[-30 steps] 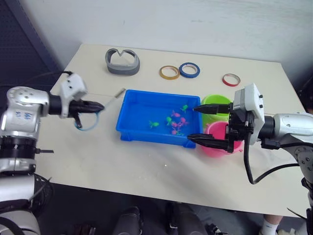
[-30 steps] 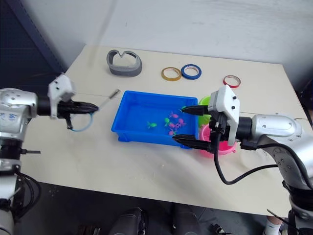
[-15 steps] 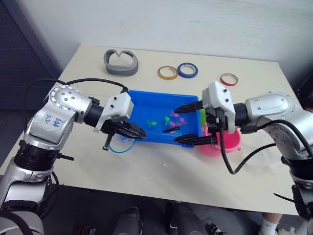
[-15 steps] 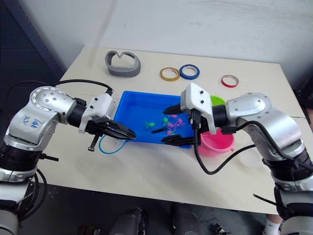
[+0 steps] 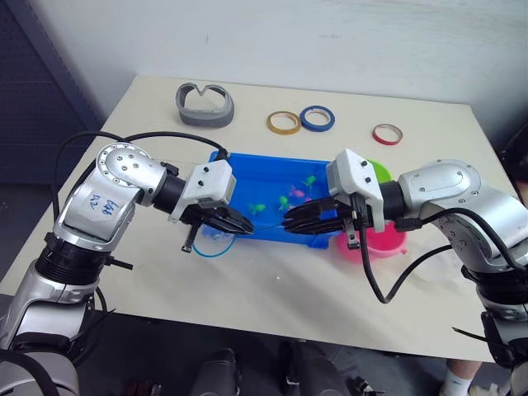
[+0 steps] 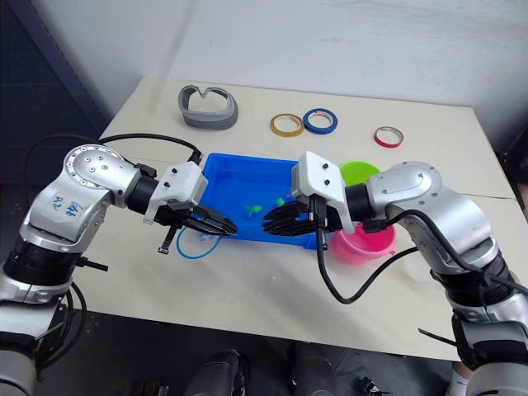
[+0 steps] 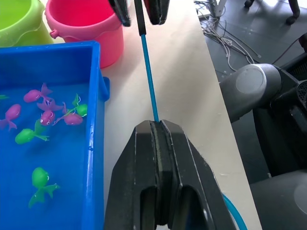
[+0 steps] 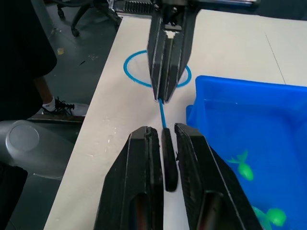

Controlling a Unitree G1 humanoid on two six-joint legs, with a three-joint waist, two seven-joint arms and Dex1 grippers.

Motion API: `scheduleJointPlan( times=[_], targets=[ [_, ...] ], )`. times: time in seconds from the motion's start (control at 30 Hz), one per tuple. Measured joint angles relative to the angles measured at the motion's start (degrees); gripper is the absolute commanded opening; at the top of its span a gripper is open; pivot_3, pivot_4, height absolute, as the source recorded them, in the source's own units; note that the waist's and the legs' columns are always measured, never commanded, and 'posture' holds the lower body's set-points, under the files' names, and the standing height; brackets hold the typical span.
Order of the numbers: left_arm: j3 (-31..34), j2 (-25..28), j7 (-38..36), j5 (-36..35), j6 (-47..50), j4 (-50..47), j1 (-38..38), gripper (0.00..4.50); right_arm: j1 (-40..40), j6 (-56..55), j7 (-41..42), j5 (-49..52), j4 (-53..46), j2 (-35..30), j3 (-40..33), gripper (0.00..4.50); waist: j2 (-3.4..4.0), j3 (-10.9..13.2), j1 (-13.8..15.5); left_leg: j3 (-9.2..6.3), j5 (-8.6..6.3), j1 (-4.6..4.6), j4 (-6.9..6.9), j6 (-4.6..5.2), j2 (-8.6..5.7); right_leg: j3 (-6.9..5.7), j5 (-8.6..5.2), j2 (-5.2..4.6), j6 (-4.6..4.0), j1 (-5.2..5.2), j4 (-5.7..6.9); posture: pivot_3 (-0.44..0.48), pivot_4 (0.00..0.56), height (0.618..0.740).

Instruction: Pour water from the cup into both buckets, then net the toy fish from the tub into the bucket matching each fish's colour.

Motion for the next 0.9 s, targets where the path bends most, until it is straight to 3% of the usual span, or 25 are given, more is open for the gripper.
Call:
scheduleJointPlan(
  times=[0.03, 0.2, 0.37, 0.47, 0.6, 0.8, 0.9],
  targets=[
    [0.0, 0.0, 0.0, 0.1, -0.1, 0.0, 0.0, 0.0, 0.0, 0.6, 0.0, 0.2, 0.0, 0.0, 0.0, 0.77, 0.0, 0.0, 0.0, 0.0, 0.0, 0.0, 0.0, 0.0, 0.0, 0.0, 0.0, 0.0, 0.0, 0.0, 0.0, 0.0, 0.15, 0.74],
    [-0.2, -0.4, 0.0, 0.8, -0.8, 0.5, -0.3, 0.0, 0.0, 1.7, 0.2, 1.0, -0.2, 0.0, -0.2, 2.97, 0.0, 0.0, 0.0, 0.0, 0.0, 0.0, 0.0, 0.0, 0.0, 0.0, 0.0, 0.0, 0.0, 0.0, 0.0, 0.0, 0.15, 0.74],
    [-0.2, -0.7, 0.0, 1.1, -1.2, 0.5, -0.7, 0.0, 0.0, 1.6, 0.0, 0.3, -0.2, 0.0, -0.2, 2.97, 0.0, 0.0, 0.0, 0.0, 0.0, 0.0, 0.0, 0.0, 0.0, 0.0, 0.0, 0.0, 0.0, 0.0, 0.0, 0.0, 0.15, 0.74],
    [-0.2, -0.8, 0.0, 1.1, -1.3, 0.5, -0.8, 0.0, 0.0, 1.5, -0.1, -0.1, -0.2, 0.0, -0.2, 2.18, 0.0, 0.0, 0.0, 0.0, 0.0, 0.0, 0.0, 0.0, 0.0, 0.0, 0.0, 0.0, 0.0, 0.0, 0.01, 0.0, 0.15, 0.74],
    [-0.2, -1.4, 0.0, 1.2, -1.3, 0.5, -1.3, 0.0, 0.0, 0.5, -0.4, -0.9, 0.0, 0.8, -0.2, 0.22, 0.0, 0.0, 0.0, 0.0, 0.0, 0.0, 0.01, 0.0, 0.0, 0.0, 0.0, 0.0, 0.0, 0.0, 0.0, 0.0, 0.15, 0.74],
    [-0.3, -1.9, 0.6, 1.2, 0.1, 0.6, -1.4, 0.0, 0.0, 0.3, -0.4, -1.9, 0.3, 0.9, -0.3, 0.1, 0.0, 0.0, 0.0, 0.0, 0.0, 0.0, 0.01, 0.0, 0.0, 0.0, 0.0, 0.0, 0.0, 0.0, 0.02, 0.0, 0.15, 0.74],
    [0.1, -2.3, 1.5, 0.3, 2.4, 0.6, -1.4, 0.93, 0.0, 0.3, -0.2, -2.1, 0.3, 1.0, -0.4, 0.0, 0.0, 0.0, 0.0, 0.0, 0.0, 0.0, 0.01, 0.0, 0.0, 0.0, 0.0, 0.0, 0.0, 0.0, 0.03, 0.0, 0.15, 0.74]
  ],
)
